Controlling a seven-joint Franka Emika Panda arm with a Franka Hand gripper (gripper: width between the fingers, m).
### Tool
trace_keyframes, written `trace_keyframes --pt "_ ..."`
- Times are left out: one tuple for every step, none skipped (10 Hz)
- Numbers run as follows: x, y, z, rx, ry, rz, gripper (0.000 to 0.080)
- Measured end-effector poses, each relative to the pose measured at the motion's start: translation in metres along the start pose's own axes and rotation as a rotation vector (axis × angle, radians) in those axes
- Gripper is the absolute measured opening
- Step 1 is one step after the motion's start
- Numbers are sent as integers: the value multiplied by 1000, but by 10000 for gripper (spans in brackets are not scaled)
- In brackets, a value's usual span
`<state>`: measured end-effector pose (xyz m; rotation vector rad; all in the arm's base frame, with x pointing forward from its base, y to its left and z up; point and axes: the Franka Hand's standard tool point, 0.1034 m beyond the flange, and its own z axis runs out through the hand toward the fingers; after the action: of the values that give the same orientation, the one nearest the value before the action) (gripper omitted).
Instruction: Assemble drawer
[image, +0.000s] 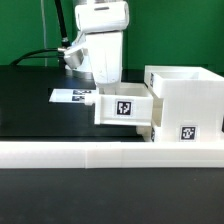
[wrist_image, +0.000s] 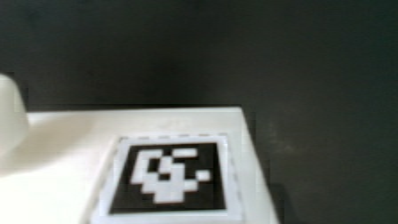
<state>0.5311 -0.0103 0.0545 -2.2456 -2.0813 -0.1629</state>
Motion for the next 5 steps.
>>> trace_keyframes --pt "0 0 0 0 0 4 41" --pt "0 0 0 0 0 8 41" --pt "0 0 0 0 0 8 41" --pt "0 0 0 1 0 9 41" --pt "0 -1 1 2 0 9 41"
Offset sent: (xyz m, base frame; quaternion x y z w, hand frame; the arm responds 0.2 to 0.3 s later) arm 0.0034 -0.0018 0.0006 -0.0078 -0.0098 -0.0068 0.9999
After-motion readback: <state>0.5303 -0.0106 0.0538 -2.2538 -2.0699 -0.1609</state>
